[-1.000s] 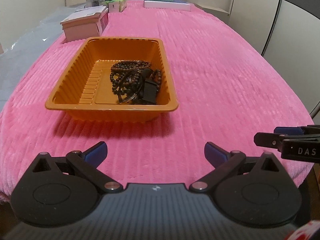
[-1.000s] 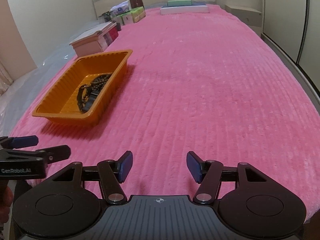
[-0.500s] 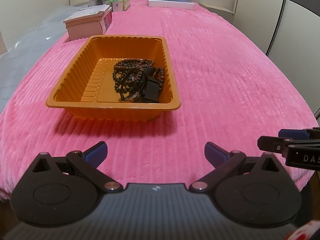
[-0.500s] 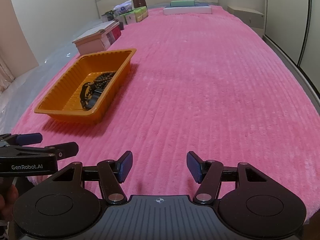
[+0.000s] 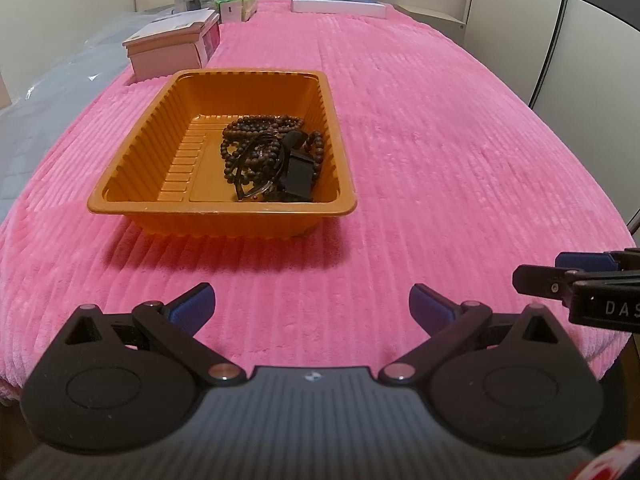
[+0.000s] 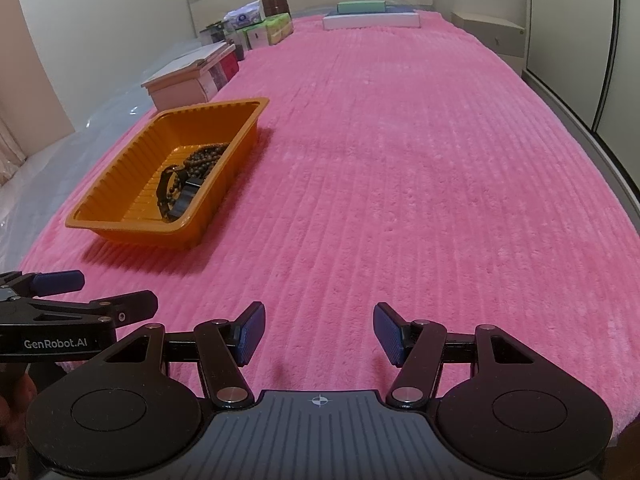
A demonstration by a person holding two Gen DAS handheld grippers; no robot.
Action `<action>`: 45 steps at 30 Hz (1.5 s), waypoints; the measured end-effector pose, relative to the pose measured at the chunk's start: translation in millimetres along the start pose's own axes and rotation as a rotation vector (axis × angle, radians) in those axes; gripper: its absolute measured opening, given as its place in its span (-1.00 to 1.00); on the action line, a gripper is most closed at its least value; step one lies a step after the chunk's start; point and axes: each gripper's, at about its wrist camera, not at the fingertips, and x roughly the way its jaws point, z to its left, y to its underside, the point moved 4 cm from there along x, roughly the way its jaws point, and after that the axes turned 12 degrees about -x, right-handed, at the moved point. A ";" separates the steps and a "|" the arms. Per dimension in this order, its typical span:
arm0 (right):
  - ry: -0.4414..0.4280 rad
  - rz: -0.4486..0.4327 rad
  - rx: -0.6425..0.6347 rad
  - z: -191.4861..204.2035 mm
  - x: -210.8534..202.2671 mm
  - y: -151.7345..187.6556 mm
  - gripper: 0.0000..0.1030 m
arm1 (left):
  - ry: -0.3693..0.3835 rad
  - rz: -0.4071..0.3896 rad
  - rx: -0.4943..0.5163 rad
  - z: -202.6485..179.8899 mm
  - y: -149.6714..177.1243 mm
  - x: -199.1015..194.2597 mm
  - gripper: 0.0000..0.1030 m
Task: Organize jewelry
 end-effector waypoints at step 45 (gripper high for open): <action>-0.001 0.010 -0.008 0.6 3.2 2.9 0.17 | -0.001 0.001 -0.002 0.1 0.3 1.3 0.99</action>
